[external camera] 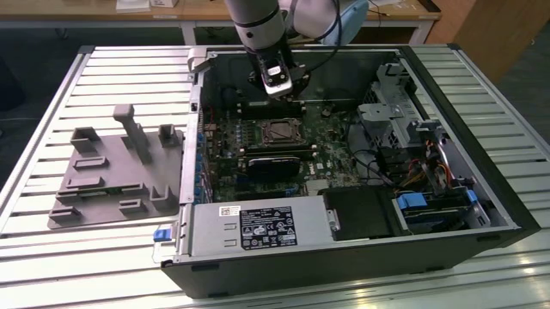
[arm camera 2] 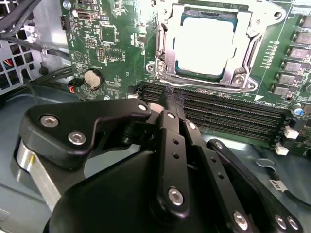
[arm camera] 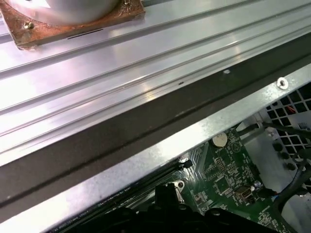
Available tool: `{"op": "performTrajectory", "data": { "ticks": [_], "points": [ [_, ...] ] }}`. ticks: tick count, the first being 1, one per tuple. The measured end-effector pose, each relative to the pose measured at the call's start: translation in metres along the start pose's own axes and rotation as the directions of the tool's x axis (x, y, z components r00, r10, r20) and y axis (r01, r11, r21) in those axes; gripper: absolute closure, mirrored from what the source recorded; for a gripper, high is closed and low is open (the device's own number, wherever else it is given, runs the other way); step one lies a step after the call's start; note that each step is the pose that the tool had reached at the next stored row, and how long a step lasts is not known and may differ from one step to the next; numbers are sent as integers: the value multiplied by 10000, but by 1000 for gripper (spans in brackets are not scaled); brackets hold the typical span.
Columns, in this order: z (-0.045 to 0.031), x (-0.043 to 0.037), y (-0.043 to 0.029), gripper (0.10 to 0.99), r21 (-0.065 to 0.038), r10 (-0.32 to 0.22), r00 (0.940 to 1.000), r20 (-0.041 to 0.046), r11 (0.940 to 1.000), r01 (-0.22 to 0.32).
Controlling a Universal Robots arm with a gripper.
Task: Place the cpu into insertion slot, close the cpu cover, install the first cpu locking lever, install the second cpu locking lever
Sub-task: 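Install the first cpu locking lever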
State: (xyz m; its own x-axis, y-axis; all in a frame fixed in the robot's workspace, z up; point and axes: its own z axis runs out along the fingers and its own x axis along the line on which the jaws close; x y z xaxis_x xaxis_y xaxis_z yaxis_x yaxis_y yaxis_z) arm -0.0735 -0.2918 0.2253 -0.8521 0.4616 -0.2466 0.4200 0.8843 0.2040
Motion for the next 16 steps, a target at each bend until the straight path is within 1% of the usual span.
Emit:
{"op": "performTrajectory", "data": {
  "ticks": [4,5,6,8,9,11,12,16],
  "points": [
    [20,-45,22,980,291,38,9988,-489,9996,-23],
    [26,-59,28,980,380,51,9980,-630,9993,-27],
    [30,-71,33,980,456,63,9972,-748,9990,-29],
    [39,-94,40,980,595,80,9955,-944,9982,-24],
    [44,-105,41,980,661,87,9947,-1022,9978,-20],
    [50,-127,39,980,774,97,9934,-1143,9970,-8],
    [50,-138,30,980,806,98,9930,-1173,9967,-3],
    [50,-180,-32,980,846,97,9928,-1192,9964,4]
  ]
}}
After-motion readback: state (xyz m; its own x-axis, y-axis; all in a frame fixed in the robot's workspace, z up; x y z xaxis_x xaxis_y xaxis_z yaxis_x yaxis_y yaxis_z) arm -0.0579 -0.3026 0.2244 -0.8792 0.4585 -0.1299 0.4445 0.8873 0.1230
